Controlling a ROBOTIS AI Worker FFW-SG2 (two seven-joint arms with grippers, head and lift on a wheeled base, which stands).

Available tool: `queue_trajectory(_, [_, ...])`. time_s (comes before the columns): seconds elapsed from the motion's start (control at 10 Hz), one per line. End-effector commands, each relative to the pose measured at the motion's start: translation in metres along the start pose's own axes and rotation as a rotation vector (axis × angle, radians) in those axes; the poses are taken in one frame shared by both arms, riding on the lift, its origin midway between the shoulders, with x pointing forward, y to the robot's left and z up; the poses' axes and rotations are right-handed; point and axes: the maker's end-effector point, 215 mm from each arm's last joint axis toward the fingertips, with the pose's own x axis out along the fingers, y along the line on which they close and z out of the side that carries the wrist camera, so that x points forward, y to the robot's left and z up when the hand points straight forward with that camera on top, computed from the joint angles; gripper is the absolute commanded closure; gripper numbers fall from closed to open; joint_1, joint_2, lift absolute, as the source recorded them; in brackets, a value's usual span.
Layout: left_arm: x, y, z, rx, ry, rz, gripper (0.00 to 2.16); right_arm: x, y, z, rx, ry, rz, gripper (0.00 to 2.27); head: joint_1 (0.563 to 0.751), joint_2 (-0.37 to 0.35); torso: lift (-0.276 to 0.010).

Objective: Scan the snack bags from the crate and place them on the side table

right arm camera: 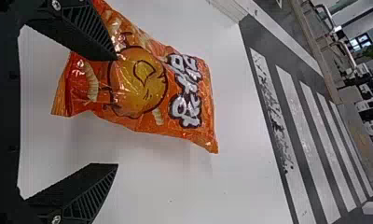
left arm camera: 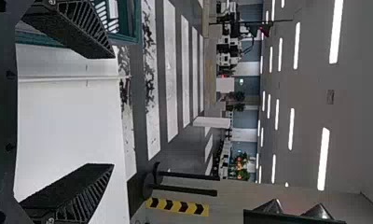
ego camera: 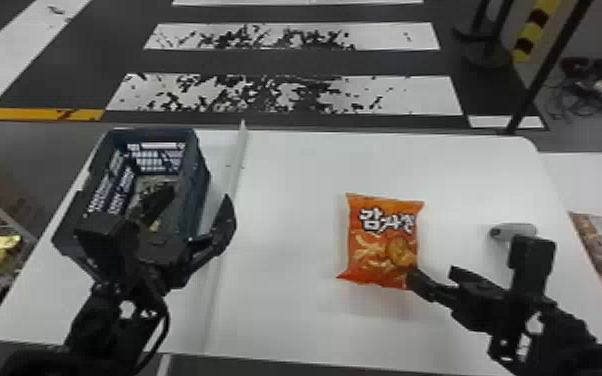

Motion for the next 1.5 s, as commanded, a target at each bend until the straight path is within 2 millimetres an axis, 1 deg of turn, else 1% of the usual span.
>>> queue_trajectory(0.0, [0.0, 0.0, -0.003, -0.001, 0.006, -0.002, 0.04, 0.005, 0.001, -0.01, 0.044, 0.049, 0.028, 0.07, 0.695, 0.048, -0.05])
queue_trajectory(0.2, [-0.002, 0.001, -0.005, -0.001, 0.011, -0.003, 0.04, 0.013, 0.016, -0.017, 0.103, 0.09, 0.108, 0.08, 0.695, 0.06, -0.05])
queue_trajectory(0.3, [-0.002, 0.001, -0.004, -0.001, 0.011, -0.003, 0.04, 0.016, 0.019, -0.02, 0.114, 0.11, 0.125, 0.09, 0.695, 0.072, -0.05])
queue_trajectory(0.4, [-0.002, 0.0, -0.005, -0.002, 0.012, -0.007, 0.04, 0.02, 0.02, -0.021, 0.123, 0.122, 0.143, 0.22, 0.695, 0.078, -0.05])
queue_trajectory(0.5, [-0.002, 0.0, -0.008, -0.003, 0.019, -0.011, 0.04, 0.022, 0.019, -0.024, 0.144, 0.143, 0.166, 0.73, 0.695, 0.088, -0.05])
queue_trajectory(0.6, [-0.003, 0.0, -0.01, -0.005, 0.021, -0.013, 0.04, 0.024, 0.019, -0.023, 0.153, 0.149, 0.177, 1.83, 0.695, 0.093, -0.05])
queue_trajectory(0.7, [-0.004, 0.001, -0.012, -0.004, 0.026, -0.012, 0.04, 0.024, 0.02, -0.027, 0.154, 0.165, 0.177, 2.26, 0.695, 0.093, -0.05])
queue_trajectory(0.9, [-0.005, 0.001, -0.015, -0.006, 0.03, -0.012, 0.04, 0.018, 0.016, -0.012, 0.15, 0.114, 0.183, 2.26, 0.695, 0.095, -0.05])
queue_trajectory(1.0, [-0.005, 0.0, -0.014, -0.008, 0.029, -0.014, 0.04, 0.012, 0.015, 0.002, 0.134, 0.086, 0.18, 2.26, 0.695, 0.091, -0.05])
queue_trajectory(1.1, [-0.005, 0.0, -0.013, -0.007, 0.028, -0.015, 0.04, 0.001, 0.015, 0.015, 0.081, 0.064, 0.162, 2.26, 0.695, 0.081, -0.05])
queue_trajectory(1.2, [-0.005, 0.0, -0.013, -0.008, 0.027, -0.015, 0.04, -0.012, 0.012, 0.034, -0.016, 0.035, 0.108, 2.26, 0.695, 0.077, -0.05])
queue_trajectory(1.3, [-0.005, 0.0, -0.014, -0.008, 0.029, -0.015, 0.04, -0.027, 0.009, 0.057, -0.133, 0.012, 0.038, 2.26, 0.695, 0.063, -0.05])
queue_trajectory(1.4, [-0.005, -0.001, -0.014, -0.009, 0.029, -0.016, 0.04, -0.039, 0.013, 0.073, -0.235, 0.006, -0.015, 2.26, 0.695, 0.046, -0.05])
